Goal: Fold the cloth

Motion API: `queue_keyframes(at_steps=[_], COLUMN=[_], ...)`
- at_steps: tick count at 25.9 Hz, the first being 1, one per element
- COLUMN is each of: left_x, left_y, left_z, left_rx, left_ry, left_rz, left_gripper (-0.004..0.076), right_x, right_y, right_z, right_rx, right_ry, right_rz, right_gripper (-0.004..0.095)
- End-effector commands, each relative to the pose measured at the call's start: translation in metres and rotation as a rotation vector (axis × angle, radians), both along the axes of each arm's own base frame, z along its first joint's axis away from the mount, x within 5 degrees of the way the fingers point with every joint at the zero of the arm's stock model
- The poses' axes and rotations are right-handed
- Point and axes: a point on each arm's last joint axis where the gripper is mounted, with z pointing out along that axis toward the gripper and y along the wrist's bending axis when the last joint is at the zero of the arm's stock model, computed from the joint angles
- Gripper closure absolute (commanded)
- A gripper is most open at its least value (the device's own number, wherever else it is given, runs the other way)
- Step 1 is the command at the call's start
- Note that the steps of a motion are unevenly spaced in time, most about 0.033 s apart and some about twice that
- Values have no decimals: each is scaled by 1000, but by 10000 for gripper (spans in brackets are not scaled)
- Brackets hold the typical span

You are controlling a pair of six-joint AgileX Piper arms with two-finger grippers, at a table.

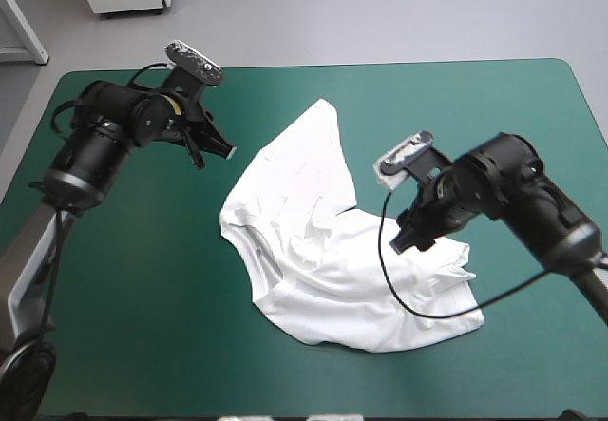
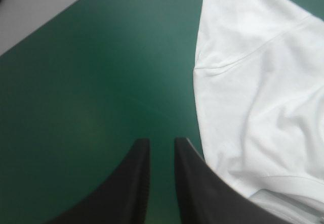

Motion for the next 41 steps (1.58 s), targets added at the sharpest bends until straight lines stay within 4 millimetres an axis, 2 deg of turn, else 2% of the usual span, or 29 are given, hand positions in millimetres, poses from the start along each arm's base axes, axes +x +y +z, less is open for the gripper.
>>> queue_keyframes(at_steps=[1, 4, 8, 12, 15, 19, 29, 32, 33, 35, 36, 37, 41], left_x=[23, 48, 73, 90, 96, 100, 112, 116, 116, 117, 118, 118, 119], left_y=[5, 11, 16, 6, -7, -22, -31, -33, -33, -33, -33, -34, -32], left_z=[-4, -28, -60, -85, -95, -116, -154, -166, -168, -172, -173, -175, -175], left_rx=[-44, -71, -108, -150, -167, -144, -122, -133, -133, -139, -138, -137, -131], left_ry=[-37, 38, 164, 274, 304, 352, 414, 442, 446, 452, 456, 458, 458], left_rz=[48, 88, 122, 85, 53, 25, 27, 40, 43, 53, 54, 55, 57], left_gripper=[491, 472, 452, 356, 312, 313, 313, 318, 329, 454, 601, 713, 733], right_x=[-30, -48, -60, -62, -60, -58, -55, -58, -59, -64, -66, -68, -70], right_y=[-21, -32, -39, -40, -39, -38, -33, -25, -23, -18, -19, -20, -32], right_z=[6, -1, -11, -16, -17, -19, -23, -25, -25, -32, -42, -50, -74], right_rx=[11, 9, 5, 4, -1, -9, 9, 14, 13, -17, -69, -110, -253], right_ry=[-33, -28, -7, 7, 12, 20, 55, 69, 69, 81, 92, 103, 118], right_rz=[-31, -33, -49, -55, -55, -55, -52, 34, 55, 130, 153, 165, 146], right_gripper=[283, 283, 283, 291, 291, 300, 300, 300, 300, 300, 300, 300, 300])
